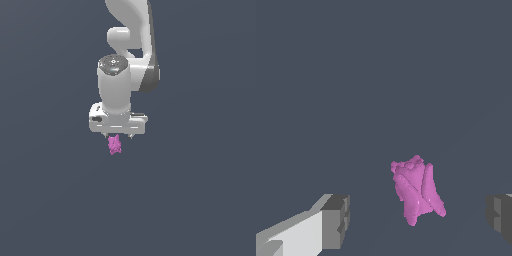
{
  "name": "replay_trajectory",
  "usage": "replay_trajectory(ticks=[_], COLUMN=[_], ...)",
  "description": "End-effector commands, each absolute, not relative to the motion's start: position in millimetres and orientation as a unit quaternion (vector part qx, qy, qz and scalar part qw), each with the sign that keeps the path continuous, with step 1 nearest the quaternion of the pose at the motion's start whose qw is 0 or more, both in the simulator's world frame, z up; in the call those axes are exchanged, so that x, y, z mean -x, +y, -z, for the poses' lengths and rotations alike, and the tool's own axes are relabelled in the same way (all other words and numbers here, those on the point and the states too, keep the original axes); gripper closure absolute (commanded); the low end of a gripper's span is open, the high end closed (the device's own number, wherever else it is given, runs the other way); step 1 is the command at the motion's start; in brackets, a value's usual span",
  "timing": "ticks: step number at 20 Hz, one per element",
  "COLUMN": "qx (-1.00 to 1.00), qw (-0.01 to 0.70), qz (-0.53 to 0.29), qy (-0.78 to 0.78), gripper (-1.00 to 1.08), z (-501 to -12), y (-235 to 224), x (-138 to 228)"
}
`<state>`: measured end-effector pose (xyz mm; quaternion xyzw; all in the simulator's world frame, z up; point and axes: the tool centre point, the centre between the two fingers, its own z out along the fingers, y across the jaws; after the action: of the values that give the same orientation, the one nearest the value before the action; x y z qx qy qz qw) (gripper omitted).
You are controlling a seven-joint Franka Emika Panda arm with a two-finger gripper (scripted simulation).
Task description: Pick up the object and move it to a goal position.
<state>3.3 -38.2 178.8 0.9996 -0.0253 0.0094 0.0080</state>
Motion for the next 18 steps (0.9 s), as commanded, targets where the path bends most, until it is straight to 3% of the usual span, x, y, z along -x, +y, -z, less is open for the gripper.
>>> replay_trajectory(ticks=[1,18], qx=[-1.0,-0.999], qw=[0.008,0.0], qz=[-0.009,-0.028], qy=[-0.025,-0.044], gripper=[-0.92,-0.92], z=[-178.8,-194.9], y=[-38.2,-54.3], x=[-3.3,-11.6])
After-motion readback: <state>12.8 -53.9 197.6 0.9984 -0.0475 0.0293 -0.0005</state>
